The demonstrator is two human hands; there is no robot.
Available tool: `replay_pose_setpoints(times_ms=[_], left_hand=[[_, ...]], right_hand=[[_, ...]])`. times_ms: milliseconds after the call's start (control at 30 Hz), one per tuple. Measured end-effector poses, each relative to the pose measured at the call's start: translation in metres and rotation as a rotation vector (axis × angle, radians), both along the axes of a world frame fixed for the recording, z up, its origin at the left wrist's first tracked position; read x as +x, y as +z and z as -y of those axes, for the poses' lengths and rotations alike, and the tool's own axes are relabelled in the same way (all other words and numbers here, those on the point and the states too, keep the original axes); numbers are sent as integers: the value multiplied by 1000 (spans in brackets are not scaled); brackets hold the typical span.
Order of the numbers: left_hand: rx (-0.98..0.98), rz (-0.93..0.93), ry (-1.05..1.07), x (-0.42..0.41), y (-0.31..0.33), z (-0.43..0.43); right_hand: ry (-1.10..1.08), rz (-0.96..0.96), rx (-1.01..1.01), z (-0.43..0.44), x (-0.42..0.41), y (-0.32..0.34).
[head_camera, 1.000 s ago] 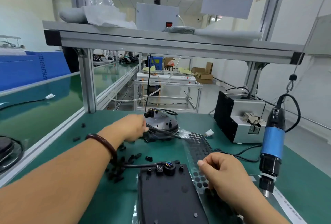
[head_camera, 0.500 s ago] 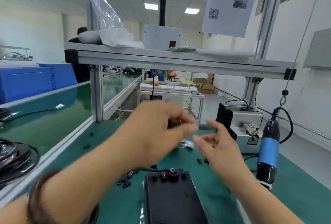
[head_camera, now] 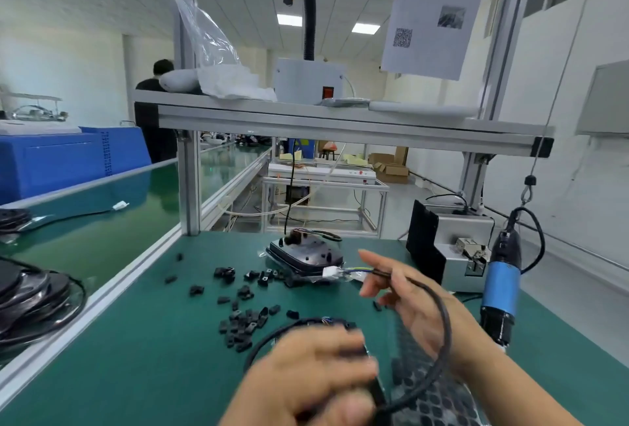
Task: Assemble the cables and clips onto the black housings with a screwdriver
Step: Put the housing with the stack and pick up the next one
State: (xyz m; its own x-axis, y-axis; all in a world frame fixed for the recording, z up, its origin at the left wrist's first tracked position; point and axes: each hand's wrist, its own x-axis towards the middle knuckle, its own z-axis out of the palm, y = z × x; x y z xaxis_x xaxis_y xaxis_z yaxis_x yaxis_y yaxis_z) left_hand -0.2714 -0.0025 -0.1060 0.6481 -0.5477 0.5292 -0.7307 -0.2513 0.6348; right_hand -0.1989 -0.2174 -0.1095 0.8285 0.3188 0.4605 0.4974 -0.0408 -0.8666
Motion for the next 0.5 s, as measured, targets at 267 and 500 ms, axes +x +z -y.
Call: replay_pose_setpoints(times_ms=[267,500], left_hand=[[371,181,333,54,40,9],[-135,-399,649,34,11,-20]], right_hand=[[346,-323,403,-12,-9,21],[-204,-484,274,-16,-49,-2]])
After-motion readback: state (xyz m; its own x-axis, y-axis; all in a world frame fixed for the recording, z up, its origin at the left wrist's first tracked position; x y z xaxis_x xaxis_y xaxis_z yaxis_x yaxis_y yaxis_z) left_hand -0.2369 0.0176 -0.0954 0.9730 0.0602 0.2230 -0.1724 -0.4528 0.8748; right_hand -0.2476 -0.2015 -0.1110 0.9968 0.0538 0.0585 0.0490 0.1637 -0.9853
